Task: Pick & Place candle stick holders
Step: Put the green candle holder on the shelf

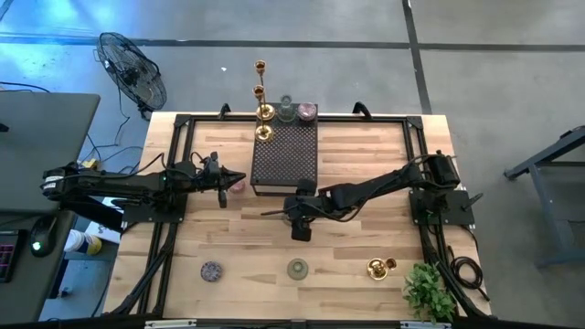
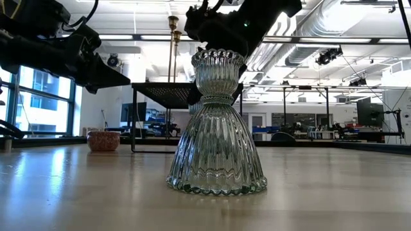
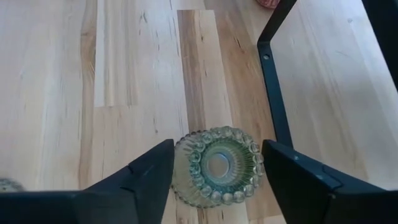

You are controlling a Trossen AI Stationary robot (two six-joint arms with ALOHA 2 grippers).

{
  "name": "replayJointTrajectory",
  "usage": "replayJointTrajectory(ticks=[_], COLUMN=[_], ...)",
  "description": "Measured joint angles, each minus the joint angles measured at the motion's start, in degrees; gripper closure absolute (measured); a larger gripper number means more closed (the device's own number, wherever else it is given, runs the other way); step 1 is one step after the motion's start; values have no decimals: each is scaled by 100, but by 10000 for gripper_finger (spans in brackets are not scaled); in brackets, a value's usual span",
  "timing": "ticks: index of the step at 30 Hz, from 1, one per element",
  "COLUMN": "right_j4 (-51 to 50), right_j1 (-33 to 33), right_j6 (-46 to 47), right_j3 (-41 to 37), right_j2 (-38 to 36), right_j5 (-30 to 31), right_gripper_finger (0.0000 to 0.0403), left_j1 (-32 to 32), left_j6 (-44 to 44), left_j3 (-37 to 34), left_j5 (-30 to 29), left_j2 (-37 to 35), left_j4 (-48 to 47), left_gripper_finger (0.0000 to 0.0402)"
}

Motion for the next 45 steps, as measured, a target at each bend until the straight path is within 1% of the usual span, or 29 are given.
replayJointTrajectory(ticks=[5, 10, 21, 25, 29, 33, 37, 41, 45], right_j4=[-25, -121, -473, -493, -558, -652, -644, -436, -24], right_j1=[6, 24, 202, 246, 275, 275, 273, 273, 271], right_j6=[4, 36, 537, 641, 728, 977, 1036, 971, 896], right_j3=[1, 4, -2, -2, -9, -9, -9, -62, -256], right_j2=[0, -49, -153, -155, -155, -155, -155, -122, -114], right_j5=[-68, -219, -406, -304, -210, -244, -190, -257, -462], right_gripper_finger=[196, 211, 210, 210, 197, 165, 137, 132, 142], left_j1=[-1, -1, -1, -1, -1, -1, -1, 0, 2], left_j6=[0, 0, 0, -2, -2, -2, -4, -4, -4], left_j3=[0, 0, 0, 0, 0, 0, 0, 0, 0], left_j5=[0, 0, 8, 15, 15, 17, 20, 20, 22], left_j2=[0, 0, 0, 0, -1, -1, -1, -1, -2], left_j4=[0, 0, -13, -13, -13, -13, -13, -11, -11], left_gripper_finger=[401, 401, 401, 401, 401, 401, 401, 401, 401])
